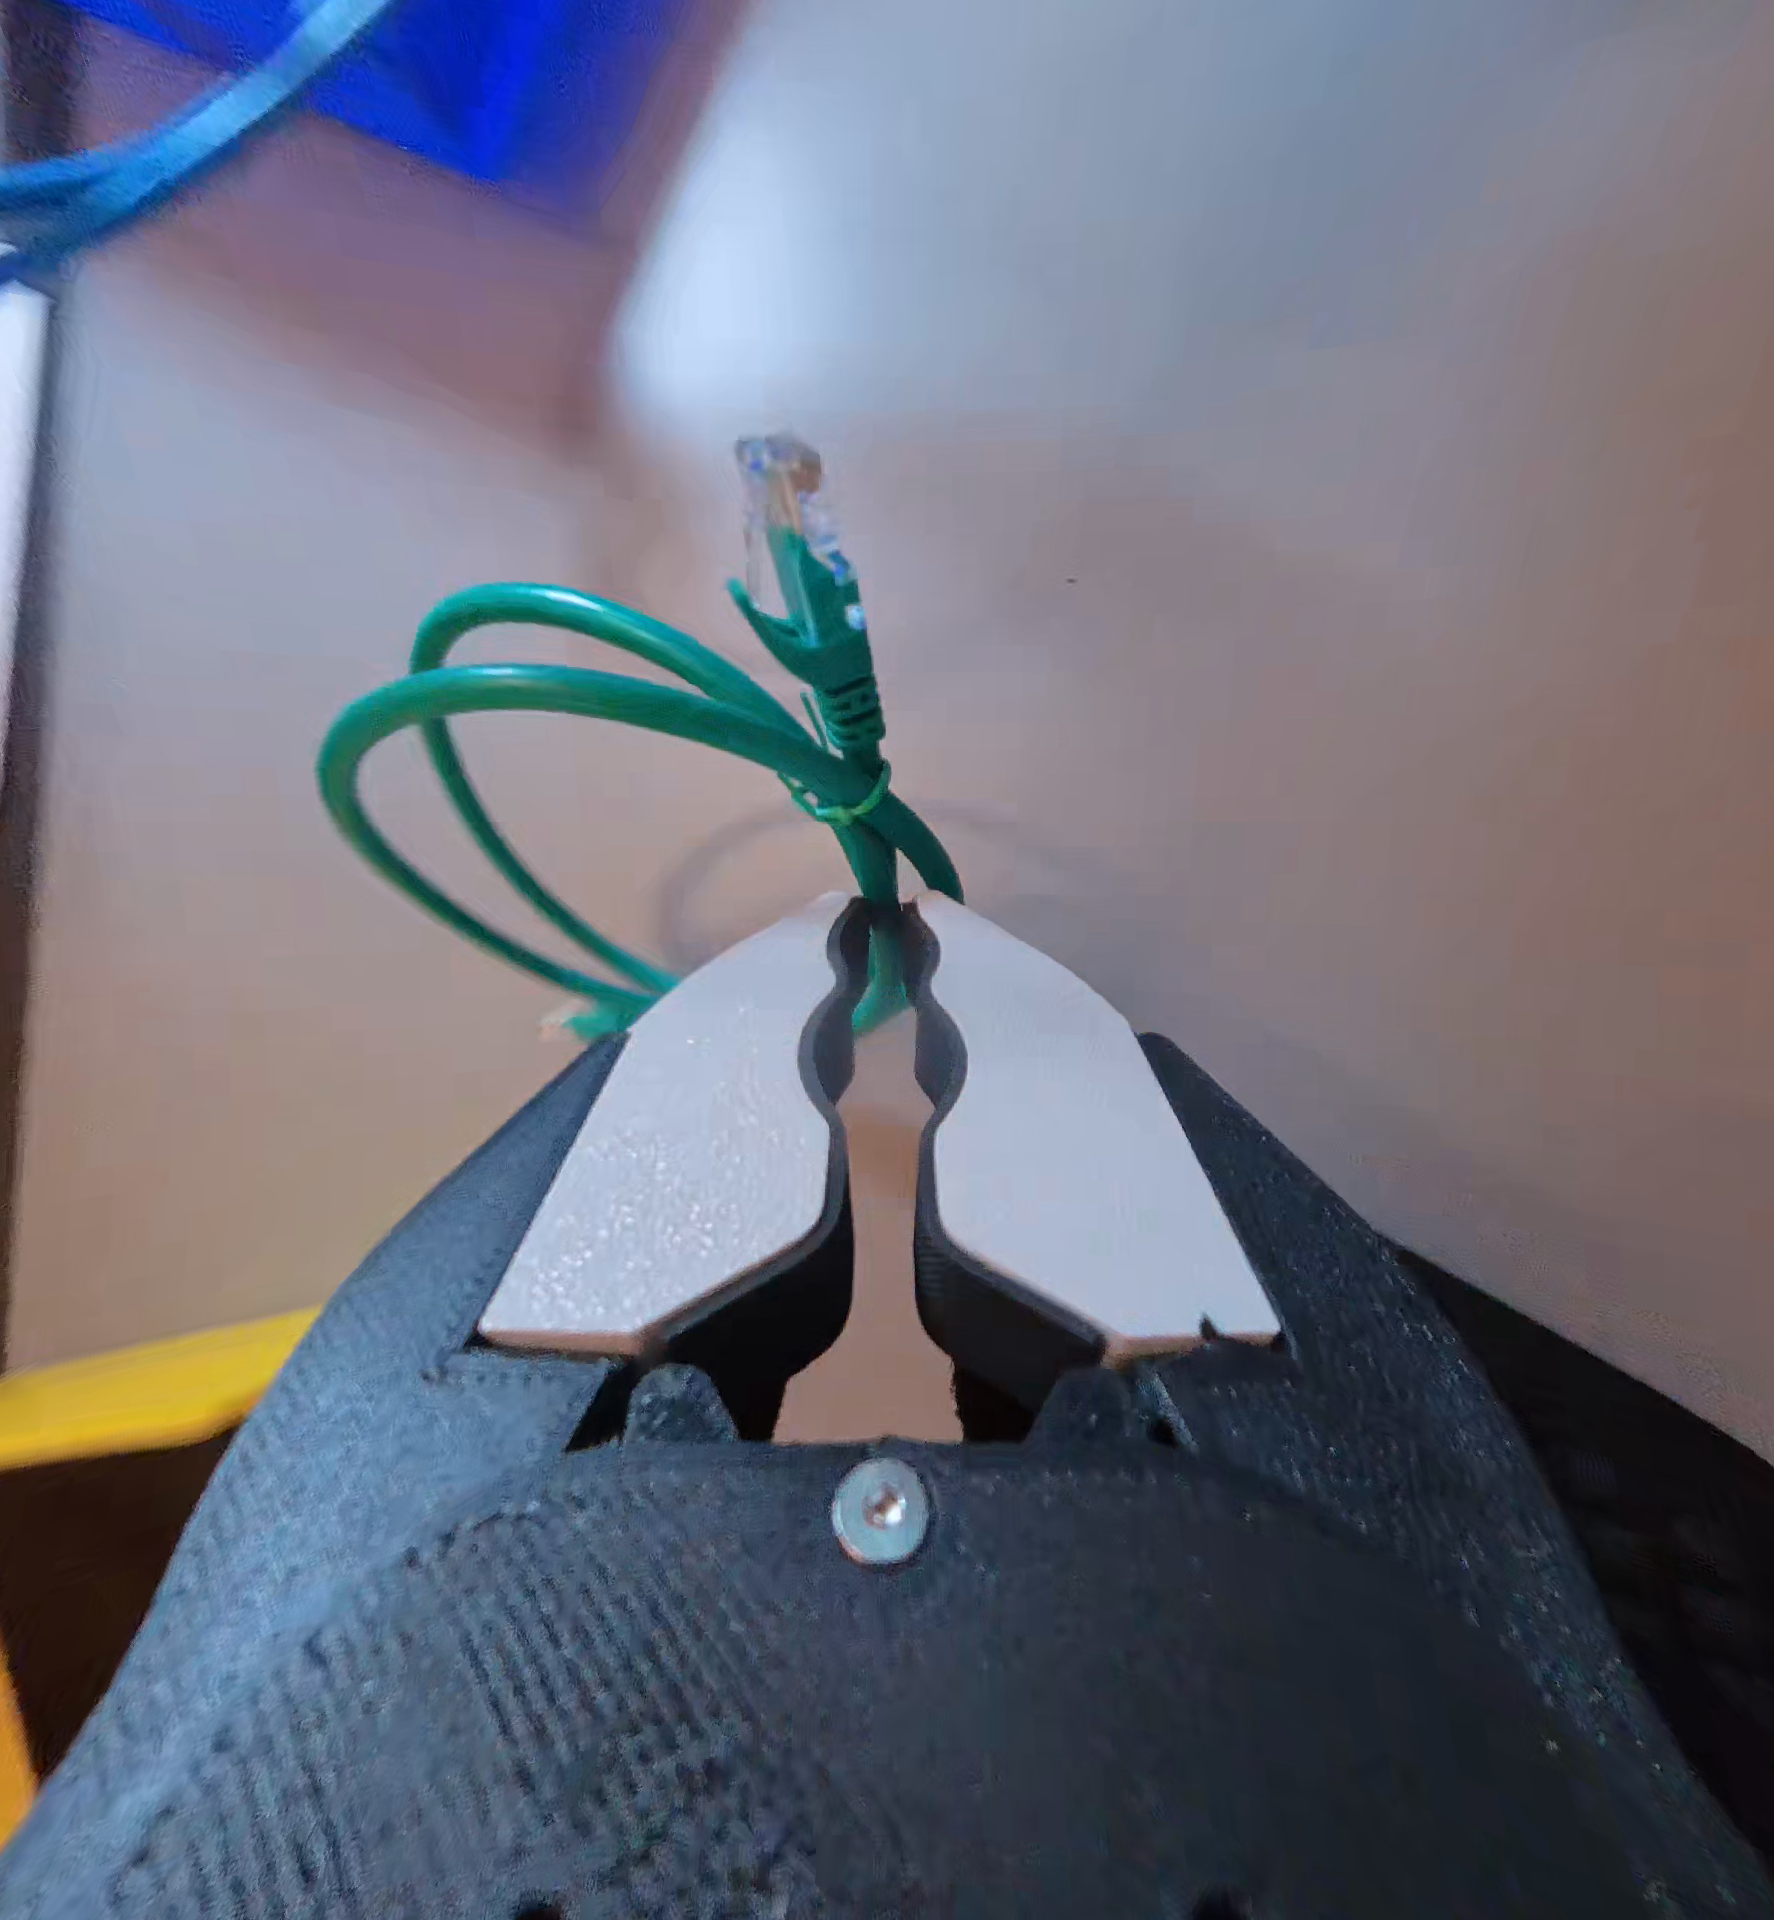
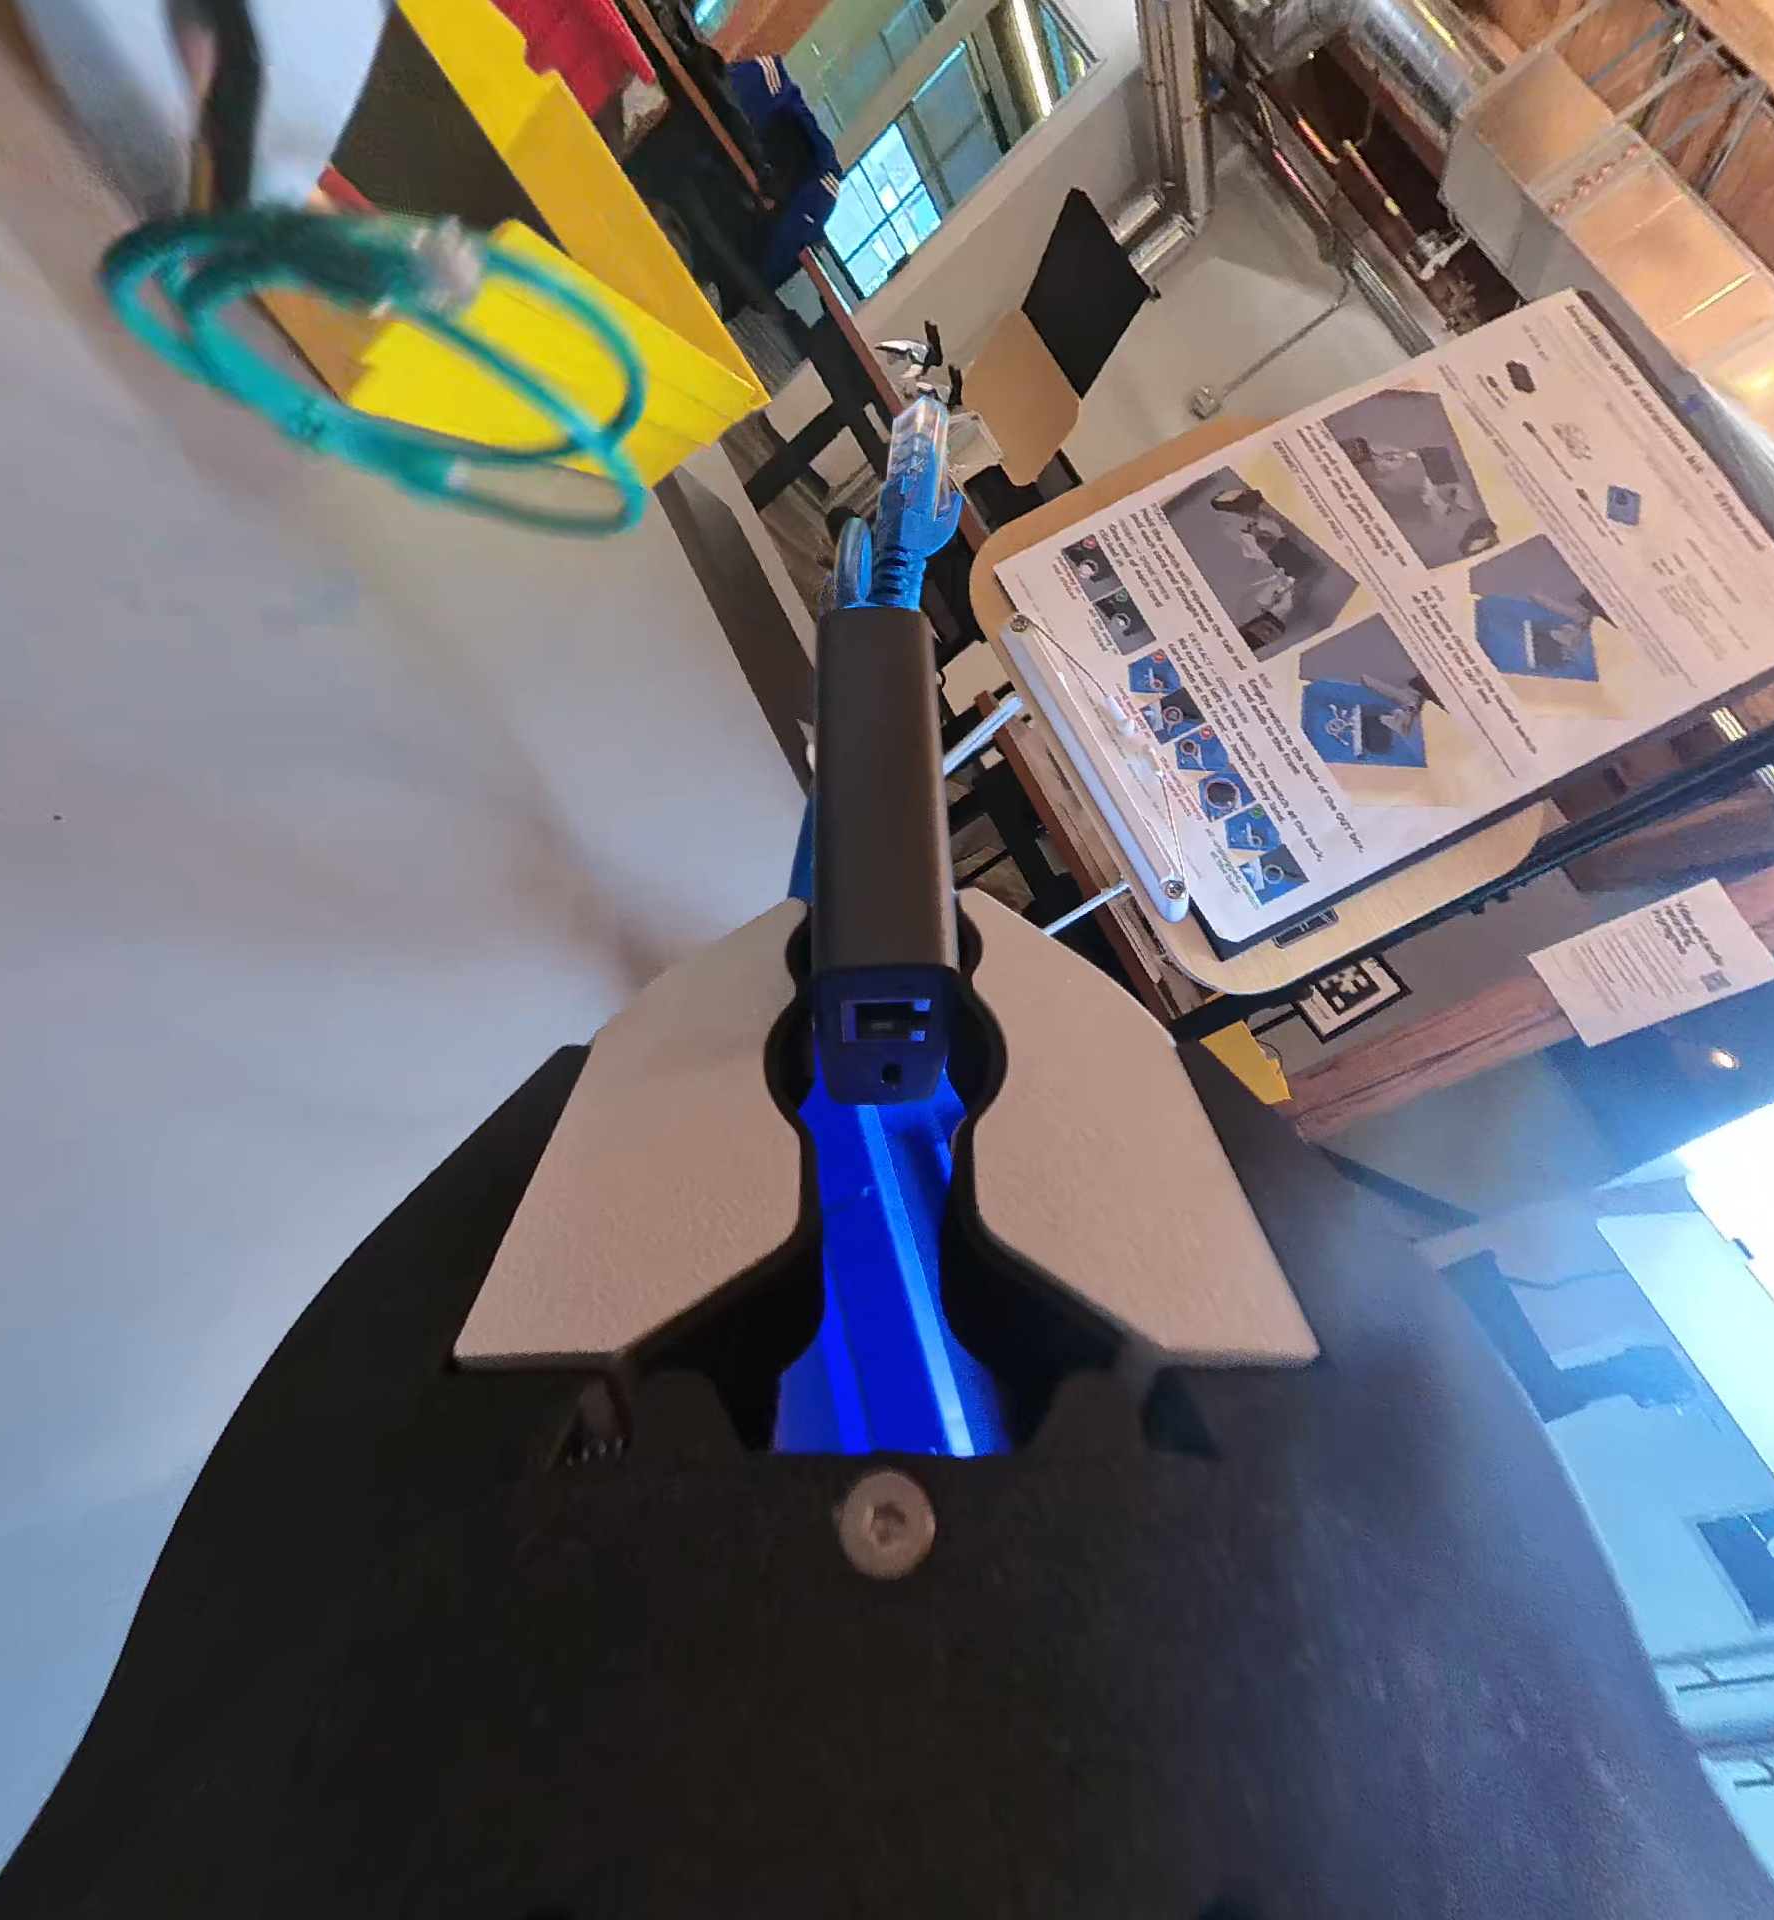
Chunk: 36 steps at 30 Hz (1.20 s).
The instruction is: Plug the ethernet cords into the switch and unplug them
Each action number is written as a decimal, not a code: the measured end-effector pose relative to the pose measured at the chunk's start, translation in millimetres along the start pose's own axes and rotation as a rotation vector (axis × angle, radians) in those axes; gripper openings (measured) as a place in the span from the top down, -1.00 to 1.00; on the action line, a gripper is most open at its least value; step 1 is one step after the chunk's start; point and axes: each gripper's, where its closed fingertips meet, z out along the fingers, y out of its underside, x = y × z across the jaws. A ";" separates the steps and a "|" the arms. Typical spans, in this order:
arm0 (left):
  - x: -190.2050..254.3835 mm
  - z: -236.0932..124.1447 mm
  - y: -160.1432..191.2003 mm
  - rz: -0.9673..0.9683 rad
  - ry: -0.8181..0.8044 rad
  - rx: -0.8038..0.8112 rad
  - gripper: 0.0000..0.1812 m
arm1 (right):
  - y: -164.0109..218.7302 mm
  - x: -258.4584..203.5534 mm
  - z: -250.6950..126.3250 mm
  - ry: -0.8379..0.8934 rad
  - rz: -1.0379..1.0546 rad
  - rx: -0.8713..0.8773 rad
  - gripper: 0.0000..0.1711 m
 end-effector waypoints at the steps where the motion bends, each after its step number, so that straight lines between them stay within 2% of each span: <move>1: 6.9 14.3 0.5 0.021 0.036 -0.023 0.93 | 1.7 1.6 -1.2 0.003 0.000 -0.002 0.75; 5: 17.5 45.9 1.4 0.047 0.124 -0.017 0.87 | 7.1 4.2 -4.1 0.009 0.005 -0.014 0.75; 9: 24.7 38.9 -27.4 0.002 0.175 0.185 0.72 | 7.2 4.2 -4.0 0.004 0.012 -0.012 0.75; 13: 32.8 65.0 -21.7 0.072 0.157 0.101 0.59 | 8.9 0.1 -2.1 -0.012 0.007 -0.020 0.75; 17: 32.5 85.1 -19.8 0.055 0.198 0.073 0.79 | 3.3 -5.8 -3.8 -0.037 -0.019 0.004 0.75; 20: 29.1 88.1 -18.9 0.038 0.209 0.069 0.81 | -2.3 -11.1 -5.6 -0.060 -0.044 0.032 0.75; 23: 16.0 79.5 -12.2 0.026 0.158 0.065 0.83 | 1.6 -17.0 -4.2 -0.080 -0.096 0.015 0.75; 28: -20.0 20.2 -13.4 -0.065 0.003 0.166 0.84 | 13.0 -33.7 1.8 -0.131 -0.185 -0.033 0.75; 31: -24.9 -6.0 -21.5 -0.030 -0.099 0.181 0.84 | 18.2 -52.8 8.7 -0.188 -0.275 -0.070 0.75; 33: -14.4 -4.0 -29.4 0.025 -0.107 0.155 0.84 | 19.1 -69.8 12.9 -0.230 -0.355 -0.082 0.75; 36: 6.2 19.0 -33.6 0.118 -0.073 0.068 0.85 | 11.5 -93.5 15.4 -0.287 -0.411 -0.054 0.75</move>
